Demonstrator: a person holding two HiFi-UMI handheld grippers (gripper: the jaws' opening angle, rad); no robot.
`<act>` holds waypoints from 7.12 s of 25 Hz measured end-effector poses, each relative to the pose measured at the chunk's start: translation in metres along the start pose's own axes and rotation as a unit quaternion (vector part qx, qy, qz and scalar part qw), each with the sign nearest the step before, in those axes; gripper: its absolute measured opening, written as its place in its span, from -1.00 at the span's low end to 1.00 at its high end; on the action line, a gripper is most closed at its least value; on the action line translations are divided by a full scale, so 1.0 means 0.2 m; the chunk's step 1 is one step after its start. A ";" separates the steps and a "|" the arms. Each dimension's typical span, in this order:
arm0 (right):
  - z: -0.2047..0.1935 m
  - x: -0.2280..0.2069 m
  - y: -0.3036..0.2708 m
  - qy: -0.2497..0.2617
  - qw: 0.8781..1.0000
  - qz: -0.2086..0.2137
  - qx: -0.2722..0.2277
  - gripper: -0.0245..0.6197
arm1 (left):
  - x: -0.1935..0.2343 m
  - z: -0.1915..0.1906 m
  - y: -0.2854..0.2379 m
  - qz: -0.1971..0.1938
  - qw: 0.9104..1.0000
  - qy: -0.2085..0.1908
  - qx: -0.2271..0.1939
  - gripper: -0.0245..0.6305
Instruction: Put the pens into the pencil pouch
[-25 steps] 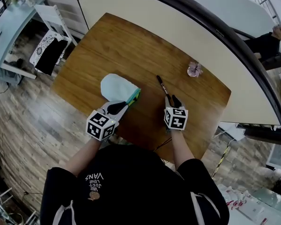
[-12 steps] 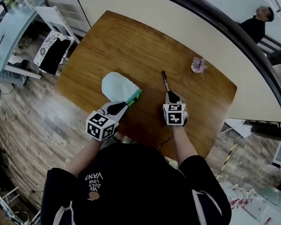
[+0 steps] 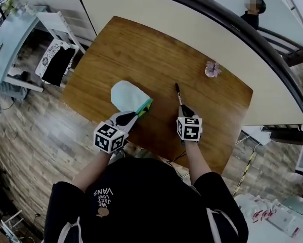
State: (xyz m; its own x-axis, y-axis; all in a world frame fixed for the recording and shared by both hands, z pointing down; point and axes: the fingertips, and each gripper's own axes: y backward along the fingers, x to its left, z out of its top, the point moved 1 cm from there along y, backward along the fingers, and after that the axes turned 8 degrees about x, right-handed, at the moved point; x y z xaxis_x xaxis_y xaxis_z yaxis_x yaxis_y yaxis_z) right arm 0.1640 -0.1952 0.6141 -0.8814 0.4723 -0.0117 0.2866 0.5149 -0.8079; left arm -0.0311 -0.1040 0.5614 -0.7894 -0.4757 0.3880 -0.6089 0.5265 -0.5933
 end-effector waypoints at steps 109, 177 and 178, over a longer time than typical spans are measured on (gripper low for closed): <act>-0.23 0.00 0.59 -0.194 0.977 -0.016 -0.091 -0.57 | -0.44 0.11 -0.69 -0.208 0.909 -0.349 0.095 -0.55; -0.02 1.15 0.79 -0.250 0.930 -0.180 -0.200 -0.89 | 0.08 0.18 0.63 -0.262 0.916 -0.298 -0.056 -0.89; -0.02 1.15 0.79 -0.250 0.930 -0.180 -0.201 -0.89 | 0.08 0.19 0.63 -0.263 0.916 -0.298 -0.058 -0.89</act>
State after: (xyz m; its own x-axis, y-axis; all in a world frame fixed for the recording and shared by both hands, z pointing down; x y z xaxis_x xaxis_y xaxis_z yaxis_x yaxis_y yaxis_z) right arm 0.0076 -0.0023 0.4857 -0.9831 -0.1222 -0.1365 -0.0322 0.8487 -0.5279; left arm -0.1171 -0.0708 0.4660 -0.2228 -0.9668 0.1248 -0.9240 0.1687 -0.3431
